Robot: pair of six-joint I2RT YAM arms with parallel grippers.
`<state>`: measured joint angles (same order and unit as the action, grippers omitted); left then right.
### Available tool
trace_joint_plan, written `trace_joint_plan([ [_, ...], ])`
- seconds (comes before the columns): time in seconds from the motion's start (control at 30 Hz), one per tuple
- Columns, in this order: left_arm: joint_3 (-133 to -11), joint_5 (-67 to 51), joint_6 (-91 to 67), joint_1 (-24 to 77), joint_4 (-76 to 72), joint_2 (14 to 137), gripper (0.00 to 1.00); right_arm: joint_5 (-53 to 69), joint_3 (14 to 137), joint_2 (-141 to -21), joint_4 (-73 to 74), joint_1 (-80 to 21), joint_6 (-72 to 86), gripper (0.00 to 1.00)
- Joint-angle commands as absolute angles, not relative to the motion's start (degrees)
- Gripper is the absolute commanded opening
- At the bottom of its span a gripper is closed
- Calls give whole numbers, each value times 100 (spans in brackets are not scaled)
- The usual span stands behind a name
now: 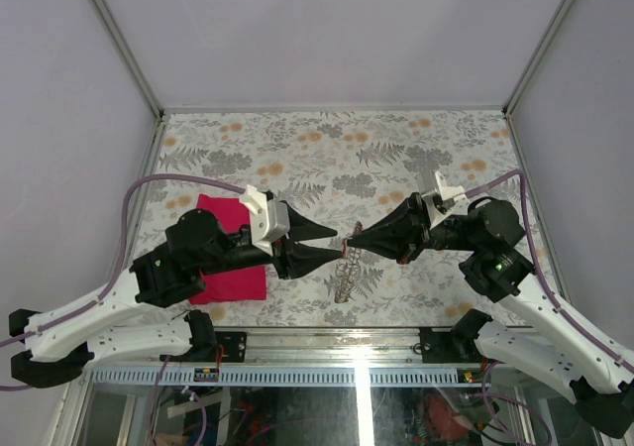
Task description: Put the keys on the keyring
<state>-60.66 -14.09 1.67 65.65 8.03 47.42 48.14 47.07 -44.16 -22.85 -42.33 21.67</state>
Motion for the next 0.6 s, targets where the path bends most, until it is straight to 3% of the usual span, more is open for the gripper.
trace_joint_plan([
  [0.0,-5940,-1435,89,6596,303,4820,39,4945,5044,-4327,-2617,-4269,2107,0],
  [0.57,-5966,-1493,85,6598,226,4939,33,5177,5070,-4421,-2714,-4271,2214,0],
])
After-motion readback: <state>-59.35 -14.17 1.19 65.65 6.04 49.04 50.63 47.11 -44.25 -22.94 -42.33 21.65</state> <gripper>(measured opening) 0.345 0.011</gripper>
